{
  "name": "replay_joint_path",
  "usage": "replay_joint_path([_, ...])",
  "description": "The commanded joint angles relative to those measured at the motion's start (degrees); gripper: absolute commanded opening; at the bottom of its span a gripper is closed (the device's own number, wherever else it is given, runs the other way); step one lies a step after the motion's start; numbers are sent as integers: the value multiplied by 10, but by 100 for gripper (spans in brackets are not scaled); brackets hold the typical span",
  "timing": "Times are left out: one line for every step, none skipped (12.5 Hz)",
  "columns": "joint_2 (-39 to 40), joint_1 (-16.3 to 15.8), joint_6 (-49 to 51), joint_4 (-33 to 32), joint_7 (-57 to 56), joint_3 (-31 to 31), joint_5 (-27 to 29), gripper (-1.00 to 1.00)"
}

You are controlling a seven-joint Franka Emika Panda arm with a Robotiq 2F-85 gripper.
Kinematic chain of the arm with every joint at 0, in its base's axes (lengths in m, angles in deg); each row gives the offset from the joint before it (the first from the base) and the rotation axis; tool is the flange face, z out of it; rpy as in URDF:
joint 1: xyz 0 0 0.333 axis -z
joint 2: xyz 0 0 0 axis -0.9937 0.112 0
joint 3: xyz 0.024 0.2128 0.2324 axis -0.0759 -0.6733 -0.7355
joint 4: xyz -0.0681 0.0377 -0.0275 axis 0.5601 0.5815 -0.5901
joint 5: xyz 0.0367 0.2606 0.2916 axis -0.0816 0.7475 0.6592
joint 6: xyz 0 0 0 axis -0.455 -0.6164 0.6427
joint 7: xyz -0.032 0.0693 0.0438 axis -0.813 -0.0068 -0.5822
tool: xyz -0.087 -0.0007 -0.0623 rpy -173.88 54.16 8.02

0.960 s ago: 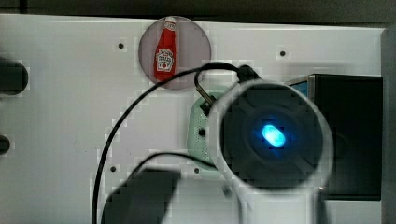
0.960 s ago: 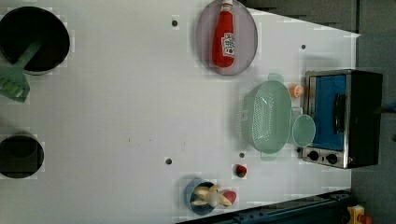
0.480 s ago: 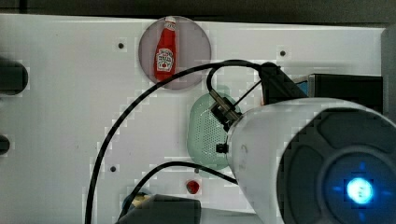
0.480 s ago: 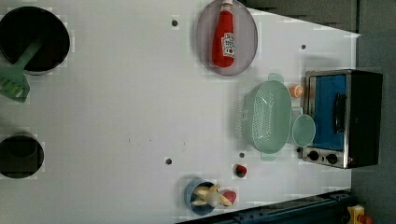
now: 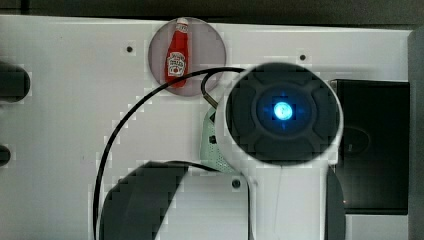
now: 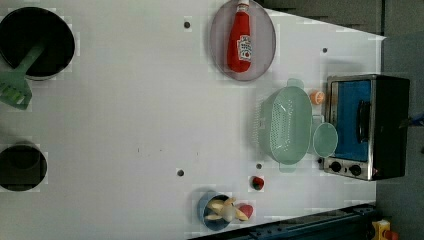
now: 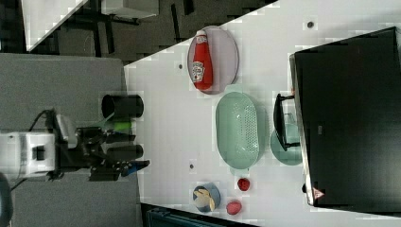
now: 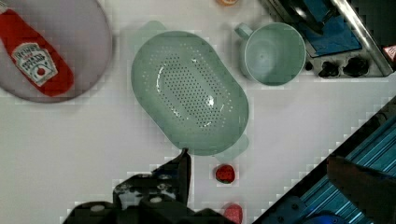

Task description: Drag strainer left to right.

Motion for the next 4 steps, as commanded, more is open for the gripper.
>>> replay_joint_path([-5, 10, -1, 10, -19, 8, 14, 100])
replay_joint_path([-4, 10, -1, 10, -19, 8, 14, 100])
replay_joint_path([-2, 10, 0, 10, -19, 8, 14, 100])
replay_joint_path([-2, 10, -1, 10, -19, 8, 14, 100])
